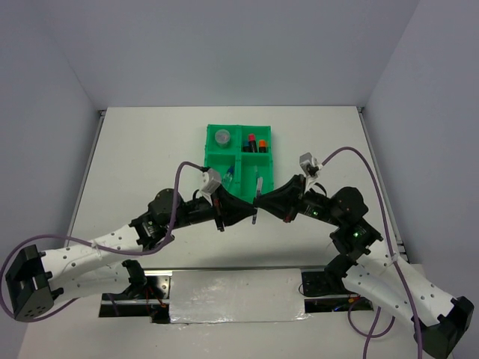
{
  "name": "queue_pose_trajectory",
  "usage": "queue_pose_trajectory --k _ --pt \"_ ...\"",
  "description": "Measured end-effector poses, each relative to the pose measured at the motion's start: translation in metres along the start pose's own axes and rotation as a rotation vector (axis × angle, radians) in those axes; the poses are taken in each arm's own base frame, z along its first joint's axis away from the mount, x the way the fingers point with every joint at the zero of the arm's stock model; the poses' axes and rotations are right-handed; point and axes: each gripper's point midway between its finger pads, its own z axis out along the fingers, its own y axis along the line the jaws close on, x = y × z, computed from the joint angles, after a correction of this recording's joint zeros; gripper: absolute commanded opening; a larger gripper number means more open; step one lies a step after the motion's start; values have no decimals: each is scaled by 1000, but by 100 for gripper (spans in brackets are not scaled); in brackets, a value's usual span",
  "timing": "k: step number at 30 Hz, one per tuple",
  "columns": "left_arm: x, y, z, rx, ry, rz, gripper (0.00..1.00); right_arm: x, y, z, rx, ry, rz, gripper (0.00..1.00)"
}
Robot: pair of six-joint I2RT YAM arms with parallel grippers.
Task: Sort the stationery into containers
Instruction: Close the pen cap on the pen.
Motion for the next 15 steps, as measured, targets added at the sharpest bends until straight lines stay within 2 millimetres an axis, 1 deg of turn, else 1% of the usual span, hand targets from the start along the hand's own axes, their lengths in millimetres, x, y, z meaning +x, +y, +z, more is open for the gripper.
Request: queue_pose_trajectory --k 1,2,3,5,7,8,9,10,11,13,15 --pt "-1 0 1 2 -1 7 35 -1 -1 0 4 -5 -1 0" --pt "-3 -1 3 8 0 7 45 -2 0 0 4 -9 2 0" --pt "-3 -3 5 17 3 9 49 -3 1 0 -1 -13 7 0" --pt "-3 -6 9 35 14 11 54 -5 3 1 -9 -20 13 0" --pt "0 -10 12 53 28 8 54 -4 2 2 -11 -24 22 0" --pt "2 -10 12 57 34 7 46 -3 2 2 -11 -23 27 0" --pt "3 -10 13 56 39 6 40 -2 1 3 -11 -18 36 0" --pt "5 -8 13 51 46 9 26 -2 1 3 -13 -17 40 0" --pt "6 -5 14 44 48 13 16 -1 3 3 -19 -13 46 0" --pt "7 -3 14 35 51 11 0 0 2 2 -19 -9 29 0" --pt "5 -4 15 37 49 14 0 -1 2 2 -21 -12 17 0"
